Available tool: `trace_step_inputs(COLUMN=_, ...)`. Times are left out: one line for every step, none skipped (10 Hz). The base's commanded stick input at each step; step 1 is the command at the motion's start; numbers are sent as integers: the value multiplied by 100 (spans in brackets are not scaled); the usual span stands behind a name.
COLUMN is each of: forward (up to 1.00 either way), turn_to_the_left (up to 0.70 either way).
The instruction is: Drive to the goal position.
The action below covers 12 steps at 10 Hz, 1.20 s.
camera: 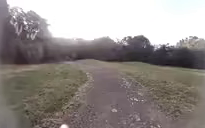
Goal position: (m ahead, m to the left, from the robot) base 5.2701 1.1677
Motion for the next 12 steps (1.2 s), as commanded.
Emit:
trace_step_inputs(forward=50, turn_to_the_left=0)
trace_step_inputs(forward=50, turn_to_the_left=0)
trace_step_inputs(forward=50, turn_to_the_left=0)
trace_step_inputs(forward=50, turn_to_the_left=0)
trace_step_inputs(forward=50, turn_to_the_left=0)
trace_step_inputs(forward=50, turn_to_the_left=0)
trace_step_inputs(forward=50, turn_to_the_left=0)
trace_step_inputs(forward=50, turn_to_the_left=0)
trace_step_inputs(forward=50, turn_to_the_left=0)
trace_step_inputs(forward=50, turn_to_the_left=0)
trace_step_inputs(forward=50, turn_to_the_left=-12)
trace_step_inputs(forward=50, turn_to_the_left=-43)
